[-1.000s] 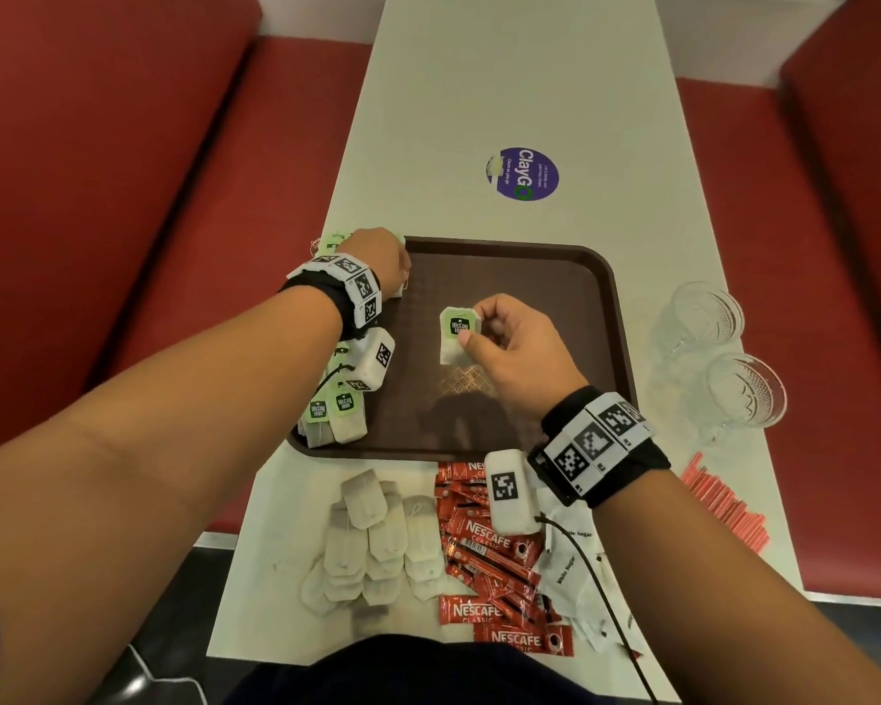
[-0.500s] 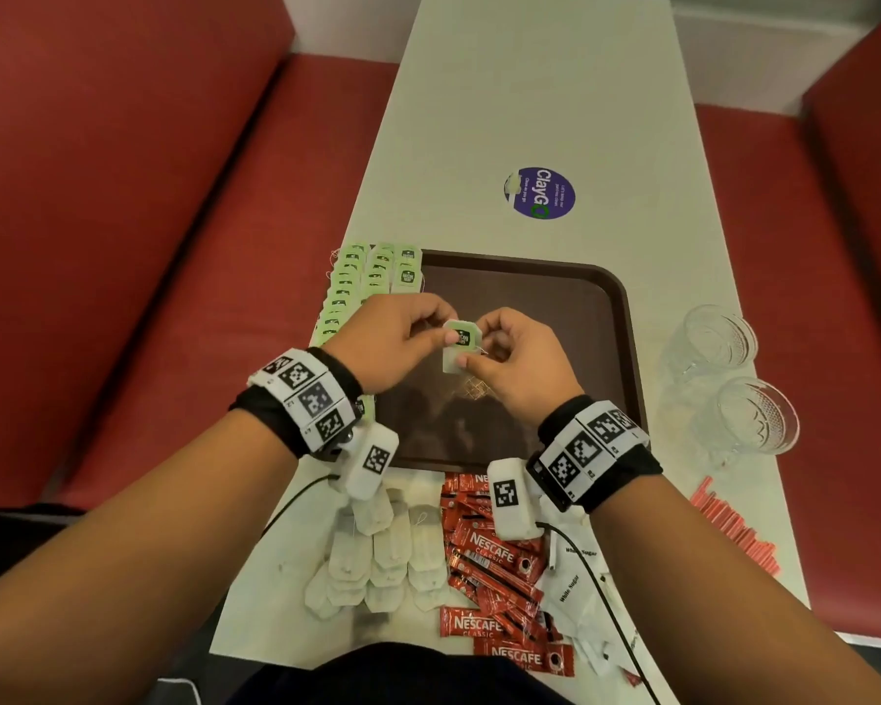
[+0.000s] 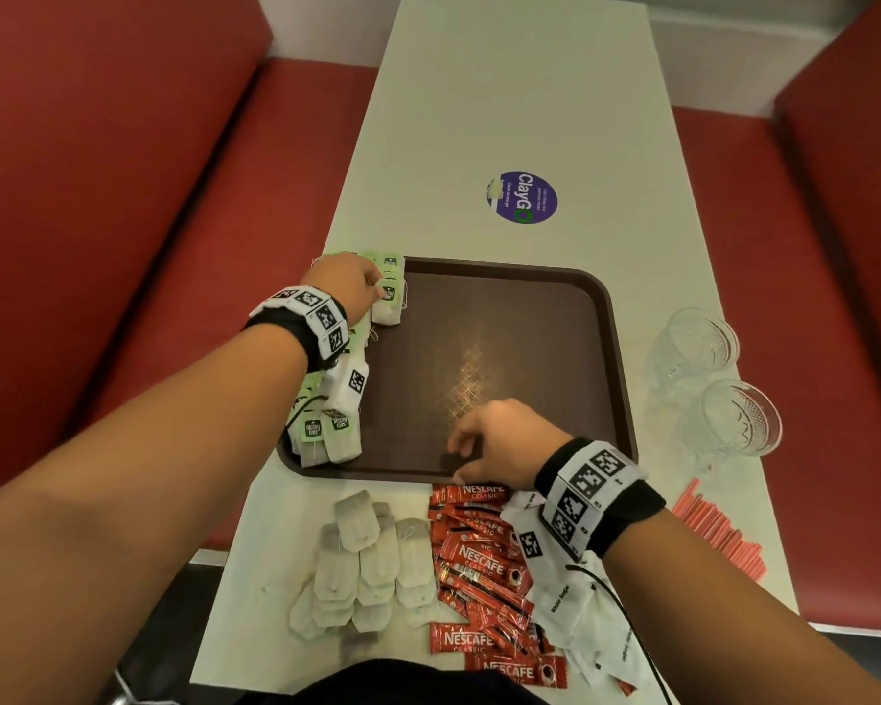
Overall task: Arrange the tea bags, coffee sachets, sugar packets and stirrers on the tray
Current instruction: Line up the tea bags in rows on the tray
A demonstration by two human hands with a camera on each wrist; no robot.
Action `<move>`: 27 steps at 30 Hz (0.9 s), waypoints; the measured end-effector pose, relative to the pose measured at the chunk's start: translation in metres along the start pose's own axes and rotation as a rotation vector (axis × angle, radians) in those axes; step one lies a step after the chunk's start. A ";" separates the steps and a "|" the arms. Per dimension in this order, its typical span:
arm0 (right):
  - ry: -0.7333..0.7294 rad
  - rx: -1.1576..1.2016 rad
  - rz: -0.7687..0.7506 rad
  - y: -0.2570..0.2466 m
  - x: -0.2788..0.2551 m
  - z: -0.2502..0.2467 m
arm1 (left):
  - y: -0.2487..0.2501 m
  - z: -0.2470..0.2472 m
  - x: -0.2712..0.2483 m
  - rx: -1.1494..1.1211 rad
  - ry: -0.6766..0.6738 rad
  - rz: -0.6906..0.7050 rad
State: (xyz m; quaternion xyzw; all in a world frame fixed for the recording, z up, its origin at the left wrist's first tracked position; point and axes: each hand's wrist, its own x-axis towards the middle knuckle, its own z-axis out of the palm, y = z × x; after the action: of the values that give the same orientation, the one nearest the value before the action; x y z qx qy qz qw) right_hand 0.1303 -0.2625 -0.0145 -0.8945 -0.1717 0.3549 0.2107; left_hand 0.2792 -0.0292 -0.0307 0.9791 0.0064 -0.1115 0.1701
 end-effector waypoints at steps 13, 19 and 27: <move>-0.053 -0.100 0.050 0.004 0.001 0.012 | 0.029 0.020 0.014 0.147 -0.046 -0.031; -0.030 -0.112 0.038 -0.002 -0.007 0.014 | 0.032 0.007 -0.006 0.059 0.018 0.018; 0.066 -0.147 -0.132 -0.034 -0.013 0.023 | 0.016 -0.020 -0.125 -0.027 -0.158 0.359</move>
State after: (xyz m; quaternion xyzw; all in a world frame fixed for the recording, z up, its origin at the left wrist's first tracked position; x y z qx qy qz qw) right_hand 0.0999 -0.2336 -0.0060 -0.9055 -0.2490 0.2970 0.1728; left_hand 0.1619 -0.0347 0.0203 0.9503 -0.1802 -0.1555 0.2005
